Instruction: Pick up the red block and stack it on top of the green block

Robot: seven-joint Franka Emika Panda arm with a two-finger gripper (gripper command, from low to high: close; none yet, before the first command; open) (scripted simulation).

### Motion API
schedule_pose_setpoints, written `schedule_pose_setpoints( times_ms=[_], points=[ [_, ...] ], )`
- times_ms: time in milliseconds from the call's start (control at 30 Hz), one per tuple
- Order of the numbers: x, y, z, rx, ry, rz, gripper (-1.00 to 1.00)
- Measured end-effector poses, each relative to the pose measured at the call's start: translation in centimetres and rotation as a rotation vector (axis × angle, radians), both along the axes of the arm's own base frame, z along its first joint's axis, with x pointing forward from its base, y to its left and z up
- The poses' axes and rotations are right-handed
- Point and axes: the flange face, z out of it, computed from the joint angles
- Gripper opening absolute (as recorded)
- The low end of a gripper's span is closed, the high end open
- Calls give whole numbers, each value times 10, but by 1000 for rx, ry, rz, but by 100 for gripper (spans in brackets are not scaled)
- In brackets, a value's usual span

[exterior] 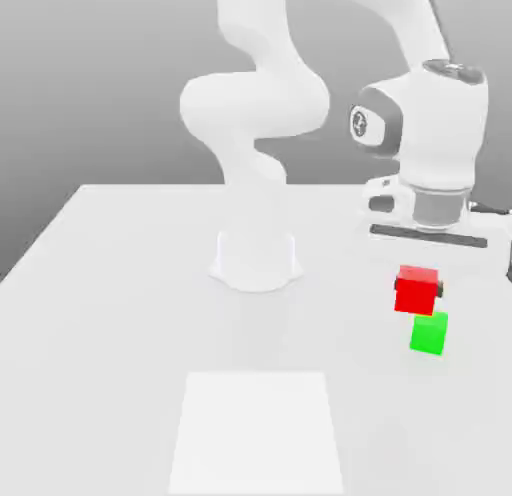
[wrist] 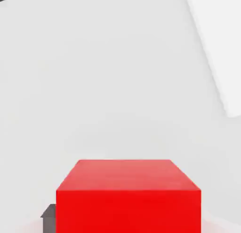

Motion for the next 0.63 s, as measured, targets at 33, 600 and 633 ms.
schedule_pose_setpoints(
  times_ms=[33, 600, 633],
  points=[
    [-14, 10, -2, -1, 2, -23, -100],
    [-34, 22, -72, -14, 5, -61, -100],
    [-35, 23, -74, -9, 5, -60, 100]
  ],
)
